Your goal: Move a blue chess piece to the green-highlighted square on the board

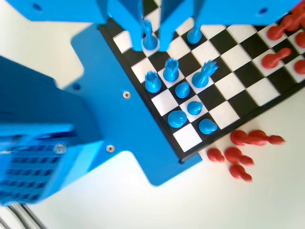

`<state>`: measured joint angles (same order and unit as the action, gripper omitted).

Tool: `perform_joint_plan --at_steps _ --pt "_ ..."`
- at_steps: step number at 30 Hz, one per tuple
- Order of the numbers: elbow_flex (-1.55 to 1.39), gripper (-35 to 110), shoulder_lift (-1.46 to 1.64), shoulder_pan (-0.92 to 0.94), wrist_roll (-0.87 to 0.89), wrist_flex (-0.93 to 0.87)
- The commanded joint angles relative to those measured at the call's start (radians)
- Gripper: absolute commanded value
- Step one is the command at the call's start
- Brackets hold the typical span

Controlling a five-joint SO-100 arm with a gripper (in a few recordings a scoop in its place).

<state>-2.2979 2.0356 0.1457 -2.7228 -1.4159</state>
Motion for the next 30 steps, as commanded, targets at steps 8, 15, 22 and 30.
perform_joint_plan --at_steps 8,15,22,30 --pt "0.236 1 0.192 -0.051 0.291 -0.202" --pt "0.321 1 0.304 -0.117 0.604 -0.253" --pt "0.425 1 0.388 -0.149 0.801 -0.316" --pt "0.502 1 0.548 -0.160 0.904 -0.410"
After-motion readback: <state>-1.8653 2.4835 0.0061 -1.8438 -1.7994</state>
